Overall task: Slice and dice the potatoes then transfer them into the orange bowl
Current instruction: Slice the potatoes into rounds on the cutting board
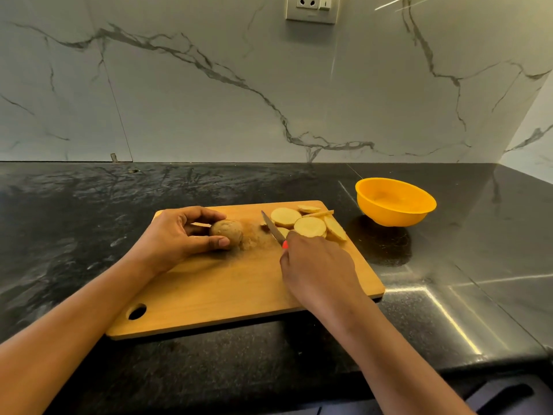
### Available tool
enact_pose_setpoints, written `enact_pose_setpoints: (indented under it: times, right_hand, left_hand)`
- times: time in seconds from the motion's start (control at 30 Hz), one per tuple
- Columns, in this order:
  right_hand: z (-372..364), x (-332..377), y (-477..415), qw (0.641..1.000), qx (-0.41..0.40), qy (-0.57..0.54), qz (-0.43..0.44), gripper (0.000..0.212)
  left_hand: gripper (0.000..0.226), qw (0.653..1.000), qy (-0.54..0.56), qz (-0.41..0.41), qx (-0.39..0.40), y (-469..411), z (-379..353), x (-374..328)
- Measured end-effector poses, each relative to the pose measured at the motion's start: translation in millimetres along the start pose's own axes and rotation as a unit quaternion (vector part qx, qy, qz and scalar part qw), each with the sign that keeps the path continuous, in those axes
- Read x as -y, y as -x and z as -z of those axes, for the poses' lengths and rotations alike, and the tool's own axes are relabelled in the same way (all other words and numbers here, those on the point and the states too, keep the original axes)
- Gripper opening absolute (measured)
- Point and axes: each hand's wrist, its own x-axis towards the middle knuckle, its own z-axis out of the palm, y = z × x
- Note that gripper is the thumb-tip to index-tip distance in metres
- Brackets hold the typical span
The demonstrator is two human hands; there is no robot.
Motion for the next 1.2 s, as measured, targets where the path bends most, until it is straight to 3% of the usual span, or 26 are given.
enact_pose_setpoints:
  times: [0.37,1.2]
  right_hand:
    - [-5,17,-1,0.996,-0.008,-0.061,0.070,0.037]
    - [12,23,-22,0.994,0.048,-0.060,0.084,0.025]
  left_hand:
    - [0.052,1.000,-0.003,0.008,-0.015,0,-2,3]
    - [0.052,0.999,-0.029,-0.017,-0.010,1,-1,3]
